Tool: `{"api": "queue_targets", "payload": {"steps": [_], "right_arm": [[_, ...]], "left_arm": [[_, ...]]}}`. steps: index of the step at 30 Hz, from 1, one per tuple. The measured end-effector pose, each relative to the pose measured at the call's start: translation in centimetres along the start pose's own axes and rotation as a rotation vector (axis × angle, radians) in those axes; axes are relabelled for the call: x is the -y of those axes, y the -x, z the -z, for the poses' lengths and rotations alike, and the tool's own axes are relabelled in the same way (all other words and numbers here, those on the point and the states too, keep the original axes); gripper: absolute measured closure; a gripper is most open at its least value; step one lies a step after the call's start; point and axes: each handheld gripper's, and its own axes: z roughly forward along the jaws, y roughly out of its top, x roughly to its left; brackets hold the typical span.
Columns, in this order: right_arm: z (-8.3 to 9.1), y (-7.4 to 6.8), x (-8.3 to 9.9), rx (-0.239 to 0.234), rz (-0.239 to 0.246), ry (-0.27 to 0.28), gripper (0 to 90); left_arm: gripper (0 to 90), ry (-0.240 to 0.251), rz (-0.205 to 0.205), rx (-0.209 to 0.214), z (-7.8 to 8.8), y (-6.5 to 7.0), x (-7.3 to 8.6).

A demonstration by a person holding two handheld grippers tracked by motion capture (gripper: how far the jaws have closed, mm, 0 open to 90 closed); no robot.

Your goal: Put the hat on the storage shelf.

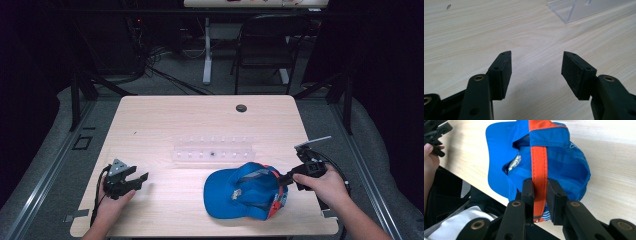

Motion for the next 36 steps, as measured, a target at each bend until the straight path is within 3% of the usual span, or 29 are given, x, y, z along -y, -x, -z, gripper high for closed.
{"api": "queue_targets", "payload": {"steps": [7,9,12,18,36], "right_arm": [[1.0,-1.5,-0.7,0.033,-0.003,-0.003,77.5],[1.3,-2.2,-1.1,0.051,0.018,-0.025,77.6],[1.6,-3.1,-1.6,0.071,-0.005,-0.029,77.6],[2.6,-4.6,-2.5,0.125,0.011,-0.052,77.6],[5.3,-7.5,-3.8,0.032,-0.008,-0.015,77.6]], "left_arm": [[41.8,-0.001,0.001,0.001,0.0,0.1,0.0],[41.8,-0.002,-0.002,0.002,-0.1,0.1,0.0],[41.8,-0.002,-0.006,0.005,-0.1,0.1,0.0],[41.8,-0.001,0.000,0.002,0.0,0.0,0.0],[41.8,-0.001,-0.006,0.005,0.0,0.1,0.0]]}}
